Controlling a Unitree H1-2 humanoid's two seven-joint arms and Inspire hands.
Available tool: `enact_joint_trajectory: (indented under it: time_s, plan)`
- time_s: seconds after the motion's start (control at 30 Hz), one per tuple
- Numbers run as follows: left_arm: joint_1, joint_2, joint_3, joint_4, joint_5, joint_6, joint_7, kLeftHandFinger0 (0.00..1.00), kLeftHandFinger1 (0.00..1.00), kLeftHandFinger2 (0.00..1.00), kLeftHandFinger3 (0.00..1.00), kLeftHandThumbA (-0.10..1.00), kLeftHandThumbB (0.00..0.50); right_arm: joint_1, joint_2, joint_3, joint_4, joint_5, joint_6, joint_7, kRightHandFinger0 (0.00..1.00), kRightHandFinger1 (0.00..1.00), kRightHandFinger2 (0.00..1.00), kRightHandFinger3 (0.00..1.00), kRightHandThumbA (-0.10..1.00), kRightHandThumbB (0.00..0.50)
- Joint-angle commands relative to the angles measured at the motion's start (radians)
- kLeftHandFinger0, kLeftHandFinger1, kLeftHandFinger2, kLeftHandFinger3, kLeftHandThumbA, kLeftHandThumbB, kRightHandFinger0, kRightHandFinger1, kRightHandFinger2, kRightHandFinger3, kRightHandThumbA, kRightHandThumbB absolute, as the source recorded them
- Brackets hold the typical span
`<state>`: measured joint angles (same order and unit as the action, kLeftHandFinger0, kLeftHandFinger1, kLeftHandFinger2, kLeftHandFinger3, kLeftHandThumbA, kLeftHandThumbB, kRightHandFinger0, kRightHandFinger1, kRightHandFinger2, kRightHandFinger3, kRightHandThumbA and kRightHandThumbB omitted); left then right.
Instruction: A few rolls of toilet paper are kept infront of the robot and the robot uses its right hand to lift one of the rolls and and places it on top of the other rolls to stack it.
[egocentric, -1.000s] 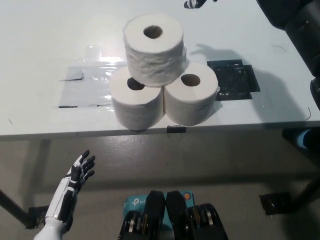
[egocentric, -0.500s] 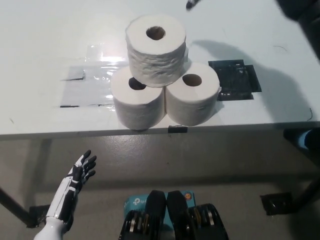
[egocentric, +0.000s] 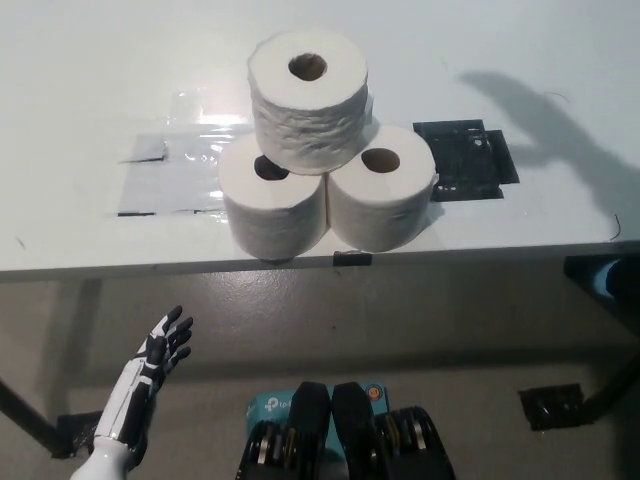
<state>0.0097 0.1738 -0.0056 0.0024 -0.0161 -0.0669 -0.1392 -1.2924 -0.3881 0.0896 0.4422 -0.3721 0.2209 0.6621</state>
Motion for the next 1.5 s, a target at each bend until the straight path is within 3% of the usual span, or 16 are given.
enact_joint_trajectory:
  time_s: [0.0, 0.1, 0.23, 0.33, 0.37, 0.4, 0.53, 0.63, 0.73, 0.8, 0.83, 0.9, 1.0, 1.07, 1.33, 1.47]
  plan:
    - [-0.029, -0.027, 0.014, 0.007, -0.027, -0.063, 0.014, 1.00, 1.00, 1.00, 1.00, 1.00, 0.113, 0.314, -0.091, -0.530, -1.087, 0.337, 0.189, -0.156, 1.00, 1.00, 1.00, 1.00, 1.00, 0.312]
    - [-0.046, -0.033, 0.016, 0.035, -0.031, -0.068, 0.018, 1.00, 1.00, 1.00, 1.00, 1.00, 0.138, 0.463, -0.008, -0.596, -1.192, 0.448, 0.139, -0.247, 1.00, 1.00, 1.00, 1.00, 1.00, 0.341]
    - [-0.067, -0.037, 0.021, 0.065, -0.041, -0.098, 0.017, 1.00, 1.00, 1.00, 1.00, 1.00, 0.137, 0.687, 0.091, -0.596, -1.307, 0.505, 0.043, -0.346, 1.00, 1.00, 1.00, 1.00, 1.00, 0.318]
    - [-0.087, -0.031, 0.031, 0.084, -0.051, -0.107, 0.014, 1.00, 1.00, 1.00, 1.00, 1.00, 0.151, 0.877, 0.225, -0.519, -1.357, 0.495, -0.080, -0.417, 1.00, 1.00, 1.00, 1.00, 1.00, 0.365]
    - [-0.093, -0.029, 0.033, 0.088, -0.053, -0.109, 0.014, 1.00, 1.00, 1.00, 1.00, 1.00, 0.153, 0.915, 0.253, -0.498, -1.348, 0.487, -0.131, -0.426, 1.00, 1.00, 1.00, 1.00, 1.00, 0.332]
    - [-0.099, -0.028, 0.035, 0.093, -0.053, -0.110, 0.015, 1.00, 1.00, 1.00, 1.00, 1.00, 0.155, 0.957, 0.293, -0.464, -1.329, 0.471, -0.203, -0.436, 1.00, 1.00, 1.00, 1.00, 1.00, 0.257]
    - [-0.095, -0.026, 0.038, 0.090, -0.062, -0.108, 0.010, 1.00, 1.00, 1.00, 1.00, 1.00, 0.154, 1.087, 0.396, -0.383, -1.317, 0.414, -0.269, -0.439, 1.00, 1.00, 1.00, 1.00, 1.00, 0.286]
    - [-0.090, -0.021, 0.034, 0.094, -0.060, -0.130, 0.002, 1.00, 1.00, 1.00, 1.00, 1.00, 0.127, 1.197, 0.433, -0.347, -1.235, 0.375, -0.416, -0.421, 1.00, 1.00, 1.00, 1.00, 1.00, 0.200]
    - [-0.069, -0.018, 0.032, 0.084, -0.052, -0.128, 0.004, 1.00, 1.00, 1.00, 1.00, 1.00, 0.128, 1.276, 0.467, -0.346, -1.155, 0.358, -0.491, -0.419, 1.00, 1.00, 1.00, 1.00, 1.00, 0.213]
    - [-0.053, -0.017, 0.034, 0.082, -0.064, -0.130, -0.004, 1.00, 1.00, 1.00, 1.00, 1.00, 0.129, 1.323, 0.472, -0.345, -1.069, 0.289, -0.610, -0.432, 1.00, 1.00, 1.00, 1.00, 1.00, 0.151]
    - [-0.038, -0.016, 0.033, 0.075, -0.065, -0.128, -0.007, 1.00, 1.00, 1.00, 1.00, 1.00, 0.126, 1.348, 0.477, -0.344, -1.046, 0.253, -0.635, -0.441, 1.00, 1.00, 1.00, 1.00, 1.00, 0.160]
    - [-0.016, -0.013, 0.031, 0.068, -0.068, -0.126, -0.012, 1.00, 1.00, 1.00, 1.00, 1.00, 0.120, 1.377, 0.496, -0.337, -0.992, 0.225, -0.642, -0.453, 1.00, 1.00, 1.00, 1.00, 1.00, 0.217]
    - [0.024, -0.013, 0.024, 0.057, -0.060, -0.133, -0.012, 1.00, 1.00, 1.00, 1.00, 1.00, 0.120, 1.415, 0.517, -0.318, -0.889, 0.238, -0.673, -0.449, 1.00, 1.00, 1.00, 1.00, 1.00, 0.242]
    - [0.045, -0.009, 0.019, 0.052, -0.055, -0.146, -0.015, 1.00, 1.00, 1.00, 1.00, 1.00, 0.095, 1.425, 0.527, -0.308, -0.819, 0.210, -0.668, -0.458, 1.00, 1.00, 1.00, 1.00, 1.00, 0.213]
    - [0.090, -0.007, 0.011, 0.036, -0.051, -0.135, -0.017, 1.00, 1.00, 1.00, 1.00, 1.00, 0.112, 1.394, 0.521, -0.280, -0.544, 0.146, -0.691, -0.534, 1.00, 1.00, 1.00, 1.00, 1.00, 0.136]
    - [0.116, -0.006, 0.003, 0.027, -0.055, -0.138, -0.026, 1.00, 1.00, 1.00, 1.00, 1.00, 0.100, 1.404, 0.492, -0.239, -0.418, 0.100, -0.691, -0.592, 1.00, 1.00, 1.00, 1.00, 1.00, 0.182]
